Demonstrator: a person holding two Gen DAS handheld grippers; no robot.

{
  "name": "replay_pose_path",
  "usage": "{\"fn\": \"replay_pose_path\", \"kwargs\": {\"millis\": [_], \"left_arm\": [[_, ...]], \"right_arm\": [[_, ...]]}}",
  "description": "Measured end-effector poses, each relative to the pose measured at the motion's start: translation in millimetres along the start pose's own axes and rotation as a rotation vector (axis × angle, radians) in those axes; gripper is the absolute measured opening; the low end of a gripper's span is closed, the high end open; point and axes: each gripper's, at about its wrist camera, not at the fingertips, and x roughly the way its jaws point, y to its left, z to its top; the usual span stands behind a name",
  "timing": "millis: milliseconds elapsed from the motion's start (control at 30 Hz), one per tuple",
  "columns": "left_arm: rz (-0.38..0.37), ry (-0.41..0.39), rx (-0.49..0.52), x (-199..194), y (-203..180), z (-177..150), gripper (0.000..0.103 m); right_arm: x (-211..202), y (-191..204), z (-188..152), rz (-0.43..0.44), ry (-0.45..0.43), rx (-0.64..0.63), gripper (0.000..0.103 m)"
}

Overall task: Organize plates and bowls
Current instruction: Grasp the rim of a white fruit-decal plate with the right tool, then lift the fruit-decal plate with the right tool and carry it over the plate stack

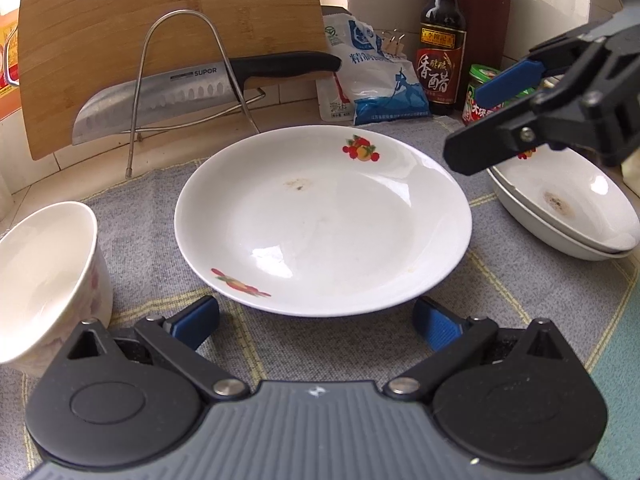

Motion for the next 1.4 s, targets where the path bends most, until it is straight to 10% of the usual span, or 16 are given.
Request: {"fn": "replay_pose_path", "kwargs": {"millis": [1400], "left_arm": [[-0.055,-0.05,0.05,4,4,1,0.102]], "right_arm": [[126,-47,47,0.413,0.172,-0.06,0.09]]}}
